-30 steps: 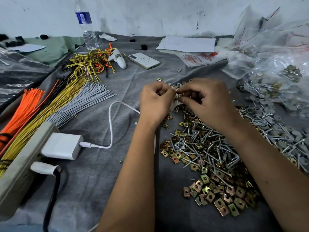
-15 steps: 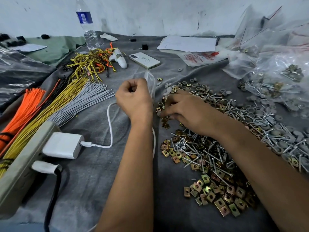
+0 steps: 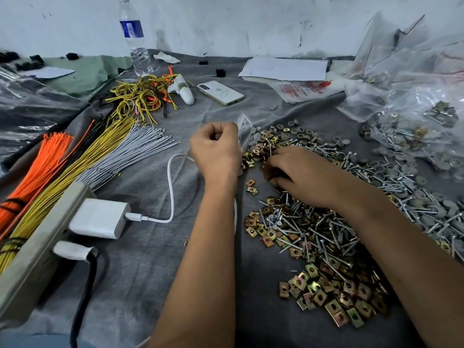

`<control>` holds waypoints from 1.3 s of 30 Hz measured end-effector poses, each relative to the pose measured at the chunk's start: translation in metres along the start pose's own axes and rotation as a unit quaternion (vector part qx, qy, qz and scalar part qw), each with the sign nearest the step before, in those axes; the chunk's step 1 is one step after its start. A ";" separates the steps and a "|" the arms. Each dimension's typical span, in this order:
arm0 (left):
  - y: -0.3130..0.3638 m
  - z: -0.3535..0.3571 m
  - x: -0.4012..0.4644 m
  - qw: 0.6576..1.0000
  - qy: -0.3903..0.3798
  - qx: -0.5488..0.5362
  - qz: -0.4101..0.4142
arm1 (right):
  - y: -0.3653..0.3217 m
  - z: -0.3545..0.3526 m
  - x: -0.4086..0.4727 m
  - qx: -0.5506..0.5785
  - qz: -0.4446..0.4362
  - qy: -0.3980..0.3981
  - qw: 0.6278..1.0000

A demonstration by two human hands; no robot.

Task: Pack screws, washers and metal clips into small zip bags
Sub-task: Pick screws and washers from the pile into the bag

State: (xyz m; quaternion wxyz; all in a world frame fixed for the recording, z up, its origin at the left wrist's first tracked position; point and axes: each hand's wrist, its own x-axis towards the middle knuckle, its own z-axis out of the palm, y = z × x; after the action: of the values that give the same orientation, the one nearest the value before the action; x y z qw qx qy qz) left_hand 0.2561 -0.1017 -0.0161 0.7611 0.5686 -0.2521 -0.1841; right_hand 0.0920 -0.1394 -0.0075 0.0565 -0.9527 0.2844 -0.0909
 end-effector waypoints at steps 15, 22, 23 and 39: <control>-0.003 0.009 -0.014 0.958 -0.219 0.174 0.060 | 0.002 -0.015 -0.010 0.109 -0.005 0.282 0.953; -0.003 0.008 -0.015 0.964 -0.194 0.171 0.059 | 0.010 -0.019 -0.013 0.115 0.012 0.263 0.958; -0.002 0.008 -0.015 0.966 -0.186 0.171 0.058 | 0.011 -0.019 -0.013 0.102 0.003 0.230 0.968; -0.002 0.007 -0.015 0.973 -0.150 0.169 0.045 | 0.014 -0.010 -0.015 0.001 0.018 -0.016 1.000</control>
State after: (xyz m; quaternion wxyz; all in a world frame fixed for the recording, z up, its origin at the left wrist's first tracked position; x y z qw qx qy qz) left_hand 0.2394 -0.0992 -0.0195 0.6152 0.6426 -0.4165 -0.1875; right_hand 0.0701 -0.1438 -0.0018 0.0634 -0.9486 0.3009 -0.0751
